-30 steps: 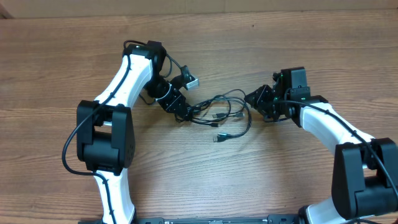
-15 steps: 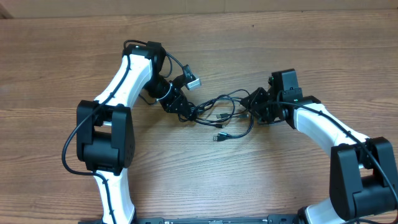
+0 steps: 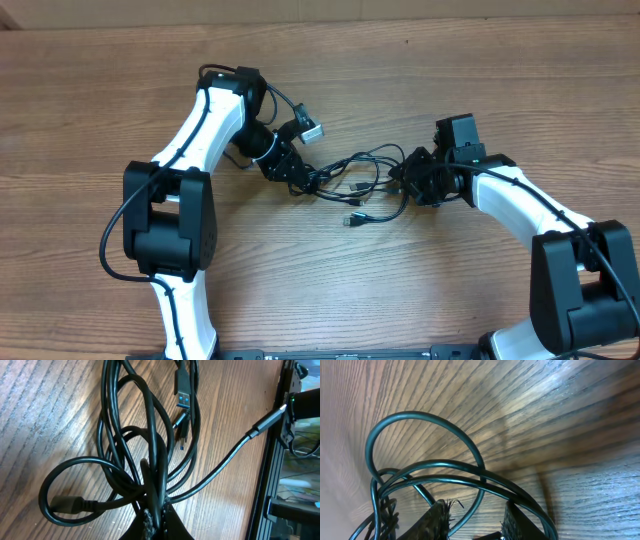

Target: Untangle cables

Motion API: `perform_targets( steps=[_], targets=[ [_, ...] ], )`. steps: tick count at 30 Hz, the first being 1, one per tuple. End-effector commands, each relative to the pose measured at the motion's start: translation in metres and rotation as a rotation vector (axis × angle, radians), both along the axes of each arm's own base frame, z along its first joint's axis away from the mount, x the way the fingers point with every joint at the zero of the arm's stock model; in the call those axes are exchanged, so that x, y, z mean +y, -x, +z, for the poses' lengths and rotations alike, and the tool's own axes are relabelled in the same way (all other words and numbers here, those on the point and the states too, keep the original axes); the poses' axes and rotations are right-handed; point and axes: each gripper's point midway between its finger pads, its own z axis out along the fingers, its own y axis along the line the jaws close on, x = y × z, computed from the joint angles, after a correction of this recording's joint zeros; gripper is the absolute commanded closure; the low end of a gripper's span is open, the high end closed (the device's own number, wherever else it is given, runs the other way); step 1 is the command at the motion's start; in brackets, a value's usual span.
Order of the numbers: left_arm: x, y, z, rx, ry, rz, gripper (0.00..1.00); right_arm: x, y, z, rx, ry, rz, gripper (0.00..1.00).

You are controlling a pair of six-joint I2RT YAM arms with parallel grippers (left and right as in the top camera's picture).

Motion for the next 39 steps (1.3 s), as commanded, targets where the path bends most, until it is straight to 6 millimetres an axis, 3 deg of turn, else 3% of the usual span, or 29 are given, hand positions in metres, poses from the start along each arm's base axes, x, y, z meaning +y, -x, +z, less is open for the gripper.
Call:
perform_targets(
  steps=[1,10,23,33,37,39],
  targets=[
    [-0.004,0.001,0.008,-0.011,0.058,-0.009,0.96,-0.001,-0.007,0.001,-0.015,0.018,-0.013,0.65],
    [-0.010,0.001,0.014,-0.004,0.105,-0.002,0.96,0.002,-0.010,0.003,-0.030,0.012,-0.010,0.65],
    [-0.019,0.002,0.024,0.007,0.184,0.007,0.96,0.024,-0.011,0.007,-0.058,0.010,0.005,0.66],
    [-0.022,0.002,0.027,0.009,0.206,0.009,0.96,0.013,-0.014,0.000,-0.061,0.068,-0.048,0.66],
    [-0.021,0.002,0.027,0.009,0.203,0.009,0.96,0.018,-0.028,0.012,-0.123,0.003,-0.041,0.67],
    [-0.021,0.002,0.027,0.009,0.204,0.009,0.96,0.021,-0.031,0.017,-0.137,-0.036,-0.032,0.74]
  ],
)
